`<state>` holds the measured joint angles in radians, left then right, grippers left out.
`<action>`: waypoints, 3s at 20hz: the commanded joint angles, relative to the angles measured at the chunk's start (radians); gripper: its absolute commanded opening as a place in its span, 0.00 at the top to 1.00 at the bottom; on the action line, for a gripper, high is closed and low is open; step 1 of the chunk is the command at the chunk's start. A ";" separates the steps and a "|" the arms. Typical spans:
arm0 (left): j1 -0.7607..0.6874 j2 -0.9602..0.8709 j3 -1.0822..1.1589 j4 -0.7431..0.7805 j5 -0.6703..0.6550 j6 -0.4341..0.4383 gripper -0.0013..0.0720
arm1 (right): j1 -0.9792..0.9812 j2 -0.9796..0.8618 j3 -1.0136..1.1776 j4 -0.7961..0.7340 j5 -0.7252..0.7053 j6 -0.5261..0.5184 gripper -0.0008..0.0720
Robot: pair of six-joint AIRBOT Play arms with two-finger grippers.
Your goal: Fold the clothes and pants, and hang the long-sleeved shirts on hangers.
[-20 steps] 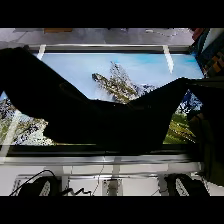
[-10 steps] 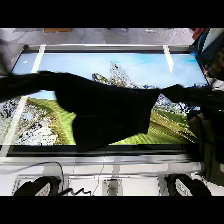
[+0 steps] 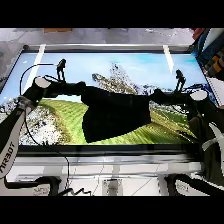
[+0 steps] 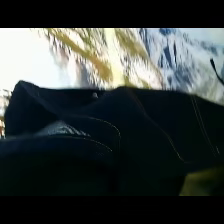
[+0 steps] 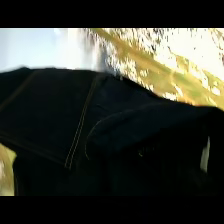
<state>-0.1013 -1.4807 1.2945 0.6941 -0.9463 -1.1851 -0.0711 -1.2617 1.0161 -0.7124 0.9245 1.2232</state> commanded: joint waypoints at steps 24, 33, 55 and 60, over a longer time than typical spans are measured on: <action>-0.258 0.042 -0.299 0.188 -0.406 -0.176 0.06 | 0.002 -0.333 0.151 -0.411 0.292 0.065 0.08; -0.258 0.037 -0.300 0.216 -0.380 -0.169 0.06 | -0.056 -0.436 0.193 -0.272 0.389 -0.172 0.13; -0.258 -0.003 -0.300 0.222 -0.145 -0.169 0.06 | 0.168 -0.503 0.193 0.060 0.539 -0.381 0.22; -0.250 0.003 -0.298 0.311 -0.121 -0.169 0.06 | 0.285 -0.503 0.200 0.057 0.386 -0.380 0.97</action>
<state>-0.3573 -1.4818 0.9951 0.9535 -1.0897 -1.3544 0.1570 -1.7645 1.2106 -0.6594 1.3991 0.8429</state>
